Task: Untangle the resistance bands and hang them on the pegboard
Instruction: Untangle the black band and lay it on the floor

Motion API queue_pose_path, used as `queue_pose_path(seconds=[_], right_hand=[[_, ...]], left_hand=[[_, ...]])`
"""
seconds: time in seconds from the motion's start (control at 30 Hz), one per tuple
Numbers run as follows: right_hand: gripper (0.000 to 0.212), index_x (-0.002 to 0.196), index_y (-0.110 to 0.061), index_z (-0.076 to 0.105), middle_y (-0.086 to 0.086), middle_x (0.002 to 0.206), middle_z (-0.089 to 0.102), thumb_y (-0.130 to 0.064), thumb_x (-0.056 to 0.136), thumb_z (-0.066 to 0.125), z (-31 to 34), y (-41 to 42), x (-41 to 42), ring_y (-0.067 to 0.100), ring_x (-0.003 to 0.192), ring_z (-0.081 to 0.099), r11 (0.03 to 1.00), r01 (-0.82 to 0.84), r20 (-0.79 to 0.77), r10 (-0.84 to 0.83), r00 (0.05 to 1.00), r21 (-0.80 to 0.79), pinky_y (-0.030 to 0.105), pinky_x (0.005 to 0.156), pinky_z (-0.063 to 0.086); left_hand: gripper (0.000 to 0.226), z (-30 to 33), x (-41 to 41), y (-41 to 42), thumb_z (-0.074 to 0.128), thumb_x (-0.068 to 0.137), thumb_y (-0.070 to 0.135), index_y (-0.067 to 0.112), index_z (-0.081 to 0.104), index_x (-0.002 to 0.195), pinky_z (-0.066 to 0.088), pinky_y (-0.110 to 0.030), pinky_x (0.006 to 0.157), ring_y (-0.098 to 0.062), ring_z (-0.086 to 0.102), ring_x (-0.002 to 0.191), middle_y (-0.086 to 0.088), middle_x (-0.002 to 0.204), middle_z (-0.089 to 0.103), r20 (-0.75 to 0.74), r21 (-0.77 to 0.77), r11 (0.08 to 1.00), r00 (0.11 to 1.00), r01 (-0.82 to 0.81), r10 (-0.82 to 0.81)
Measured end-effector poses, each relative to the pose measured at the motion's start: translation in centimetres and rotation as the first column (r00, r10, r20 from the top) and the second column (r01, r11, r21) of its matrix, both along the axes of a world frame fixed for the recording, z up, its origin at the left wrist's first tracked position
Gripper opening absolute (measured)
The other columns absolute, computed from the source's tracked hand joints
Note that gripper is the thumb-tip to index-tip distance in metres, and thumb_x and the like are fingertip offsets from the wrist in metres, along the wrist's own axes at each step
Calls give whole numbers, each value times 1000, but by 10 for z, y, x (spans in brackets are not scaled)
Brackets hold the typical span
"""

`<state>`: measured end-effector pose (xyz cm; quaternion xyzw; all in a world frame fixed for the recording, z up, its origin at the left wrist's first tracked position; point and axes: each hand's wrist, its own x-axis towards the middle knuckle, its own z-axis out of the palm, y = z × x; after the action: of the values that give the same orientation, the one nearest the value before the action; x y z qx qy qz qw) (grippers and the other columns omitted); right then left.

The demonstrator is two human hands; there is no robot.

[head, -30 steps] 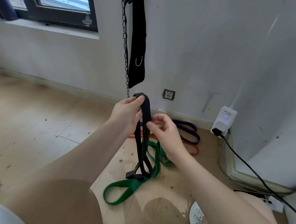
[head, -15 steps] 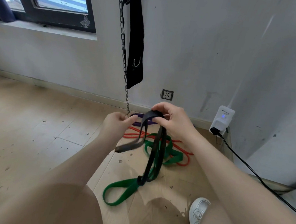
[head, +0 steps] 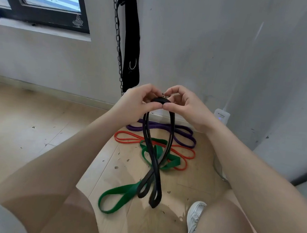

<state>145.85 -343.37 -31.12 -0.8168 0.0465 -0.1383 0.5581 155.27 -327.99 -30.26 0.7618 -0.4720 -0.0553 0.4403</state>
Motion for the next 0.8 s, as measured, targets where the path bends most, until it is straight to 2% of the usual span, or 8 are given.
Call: queue_pose_path(seconds=[0.13, 0.23, 0.3, 0.37, 0.47, 0.57, 0.7, 0.8], right_hand=[[41, 102, -27, 54, -7, 79, 61, -25, 67, 76, -15, -4, -10, 12, 79, 59, 995, -90, -170, 94, 981, 34, 37, 85, 49], [23, 92, -25, 57, -1, 88, 62, -21, 75, 73, -37, -1, -19, 15, 84, 60, 998, -18, -208, 6, 978, -57, 41, 91, 50], [21, 93, -24, 57, 1, 91, 61, -13, 81, 69, -42, 0, -23, 16, 85, 60, 997, 50, -174, -59, 983, -55, 39, 91, 51], [24, 97, -21, 55, -2, 90, 60, -9, 82, 68, -37, 1, -24, 14, 81, 59, 993, 118, -110, -119, 987, -19, 31, 83, 52], [22, 94, -18, 54, -3, 87, 57, -4, 82, 65, -24, 4, -22, 11, 77, 58, 978, 190, 7, -191, 982, 89, 22, 74, 53], [20, 90, -19, 55, -2, 84, 59, -4, 82, 66, -12, 10, -18, 11, 74, 59, 980, 192, 52, -195, 979, 57, 23, 75, 54], [19, 85, -19, 57, 1, 78, 64, -5, 80, 70, 0, 20, -11, 17, 75, 61, 964, 251, 122, -261, 958, 92, 31, 76, 53], [18, 85, -20, 57, 2, 82, 66, -12, 79, 72, 3, 28, -6, 15, 79, 63, 941, 335, 170, -337, 926, 41, 22, 74, 52]], left_hand=[[18, 6, -10, 2, 66, 82, 9, 19, 60, 96, 53, -27, 82, -12, 65, 82, 2, 89, 67, -208, -158, 987, 978, -8, -25], [21, 6, -10, 10, 62, 85, 6, 18, 58, 101, 54, -22, 77, -5, 65, 75, 3, 86, 66, -318, -237, 971, 947, -41, -38], [25, 0, -9, 18, 58, 88, 7, 19, 56, 109, 54, -25, 80, -8, 64, 79, 3, 88, 65, -347, -229, 972, 937, -57, -27], [27, -9, -5, 26, 55, 90, 8, 20, 53, 114, 53, -29, 83, -13, 63, 82, 2, 86, 63, -400, -199, 976, 916, -84, -3], [29, -23, 0, 35, 52, 92, 12, 23, 49, 118, 51, -30, 81, -18, 62, 87, -3, 87, 64, -451, -66, 996, 892, -67, 31], [21, -30, -1, 37, 53, 92, 19, 21, 53, 112, 48, -23, 74, -25, 63, 92, -11, 95, 66, -375, 38, 996, 923, -79, 88], [30, -25, -3, 31, 61, 87, 22, 25, 51, 115, 49, -25, 78, -20, 65, 88, -3, 86, 65, -354, -36, 998, 935, -49, 33], [26, -22, -6, 23, 59, 88, 15, 21, 54, 112, 50, -29, 84, -13, 67, 89, 2, 89, 66, -426, -157, 982, 904, -108, 31]])
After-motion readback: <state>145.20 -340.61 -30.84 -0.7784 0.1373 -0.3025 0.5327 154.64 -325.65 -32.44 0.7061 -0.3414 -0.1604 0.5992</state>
